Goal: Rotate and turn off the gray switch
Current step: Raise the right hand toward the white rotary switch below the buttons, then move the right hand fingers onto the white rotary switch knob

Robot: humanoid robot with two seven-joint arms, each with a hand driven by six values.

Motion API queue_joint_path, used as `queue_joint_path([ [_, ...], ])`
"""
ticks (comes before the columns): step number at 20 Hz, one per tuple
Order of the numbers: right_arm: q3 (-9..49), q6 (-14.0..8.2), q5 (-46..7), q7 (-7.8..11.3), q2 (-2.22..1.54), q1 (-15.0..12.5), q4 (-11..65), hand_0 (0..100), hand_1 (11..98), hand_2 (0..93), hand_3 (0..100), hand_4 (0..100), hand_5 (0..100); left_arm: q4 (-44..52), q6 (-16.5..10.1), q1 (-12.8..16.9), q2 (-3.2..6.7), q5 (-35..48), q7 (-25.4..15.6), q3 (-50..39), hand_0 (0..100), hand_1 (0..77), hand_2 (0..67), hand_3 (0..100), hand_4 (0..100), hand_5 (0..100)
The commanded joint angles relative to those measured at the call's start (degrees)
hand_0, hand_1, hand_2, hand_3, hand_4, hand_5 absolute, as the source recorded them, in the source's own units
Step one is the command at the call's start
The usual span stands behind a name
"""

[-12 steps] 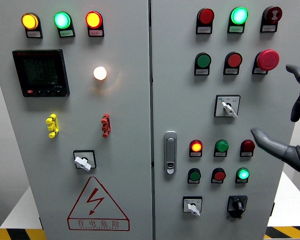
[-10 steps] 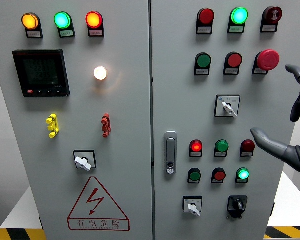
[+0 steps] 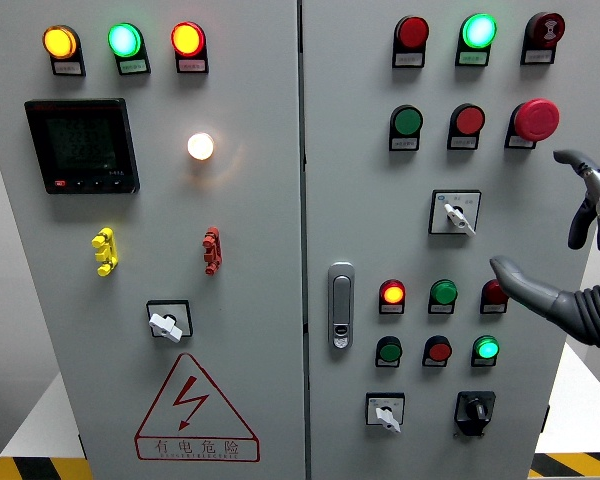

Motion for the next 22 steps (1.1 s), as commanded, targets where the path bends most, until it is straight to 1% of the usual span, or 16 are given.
queue_joint_path([
  [1, -0.2, -0.1, 0.7, -1.92, -0.03, 0.2, -0.7, 0, 36.6, 37.3, 78, 87, 95, 0.0, 0.0, 0.0, -0.01, 0.0, 0.0, 0.0, 34, 0.0, 12.3, 22, 12, 12],
  [2, -0.3, -0.2, 1.2, -2.80, -0.03, 0.2, -0.9, 0, 36.5, 38.9, 78, 87, 95, 0.0, 0.0, 0.0, -0.01, 0.0, 0.0, 0.0, 34, 0.0, 12.3, 22, 12, 12],
  [3, -0.3, -0.2, 1.8, -3.94, -0.03, 0.2, -1.1, 0, 36.3, 42.5, 78, 87, 94, 0.0, 0.0, 0.0, -0.01, 0.0, 0.0, 0.0, 34, 0.0, 12.3, 22, 12, 12],
  [4, -0.6, -0.2, 2.1, -4.56, -0.03, 0.2, -1.3, 0, 36.2, 43.3, 78, 87, 94, 0.0, 0.0, 0.0, -0.01, 0.0, 0.0, 0.0, 34, 0.0, 12.3, 22, 12, 12],
  [5, -0.9, -0.2, 2.2, -5.00, -0.03, 0.2, -1.5, 0, 36.1, 46.4, 77, 87, 94, 0.0, 0.0, 0.0, -0.01, 0.0, 0.0, 0.0, 34, 0.0, 12.3, 22, 12, 12],
  [7, -1.2, -0.2, 2.3, -5.09, -0.03, 0.3, -1.9, 0, 36.0, 48.2, 77, 87, 94, 0.0, 0.0, 0.0, -0.01, 0.0, 0.0, 0.0, 34, 0.0, 12.3, 22, 12, 12],
  [8, -1.4, -0.2, 2.3, -5.62, -0.12, 0.4, -2.2, 0, 35.9, 49.9, 77, 87, 94, 0.0, 0.0, 0.0, -0.01, 0.0, 0.0, 0.0, 34, 0.0, 12.3, 22, 12, 12],
  [10, -2.3, -0.2, 2.7, -7.29, -0.12, 1.2, -3.4, 0, 35.7, 50.1, 77, 87, 94, 0.0, 0.0, 0.0, -0.01, 0.0, 0.0, 0.0, 34, 0.0, 12.3, 22, 12, 12],
  [11, -2.5, -0.7, 3.2, -7.90, -0.20, 1.3, -3.9, 0, 35.5, 50.7, 77, 87, 94, 0.0, 0.0, 0.0, -0.01, 0.0, 0.0, 0.0, 34, 0.0, 12.3, 22, 12, 12],
  [13, -3.8, -2.4, 3.5, -9.66, -0.21, 1.6, -5.4, 0, 35.1, 51.5, 76, 87, 94, 0.0, -0.1, 0.0, -0.01, 0.0, 0.0, 0.1, 34, 0.0, 12.3, 22, 12, 12],
  [15, -5.1, -3.8, 4.5, -11.94, -0.21, 1.6, -6.5, 0, 35.2, 53.2, 76, 87, 94, 0.0, 0.0, 0.0, -0.01, 0.0, 0.0, 0.0, 34, 0.0, 12.3, 22, 12, 12],
  [16, -5.8, -4.4, 4.8, -12.56, -0.21, 1.6, -7.1, 0, 35.2, 53.3, 76, 87, 94, 0.0, 0.0, 0.0, -0.01, 0.0, 0.0, 0.0, 34, 0.0, 12.3, 22, 12, 12],
  [19, -7.7, -5.3, 5.0, -13.79, -0.12, 2.8, -9.0, 0, 35.1, 54.9, 76, 87, 94, 0.0, 0.0, 0.0, -0.01, 0.0, 0.0, 0.0, 34, 0.0, 12.3, 22, 12, 12],
  [20, -8.0, -5.6, 5.0, -14.06, -0.20, 3.1, -9.5, 0, 34.8, 55.3, 76, 87, 94, 0.0, 0.0, 0.0, -0.01, 0.0, 0.0, 0.0, 34, 0.0, 12.3, 22, 12, 12],
  [22, -8.2, -5.8, 5.0, -14.15, -0.21, 3.7, -10.5, 0, 34.6, 55.7, 76, 87, 94, 0.0, 0.0, 0.0, -0.01, 0.0, 0.0, 0.1, 34, 0.0, 12.3, 22, 12, 12],
])
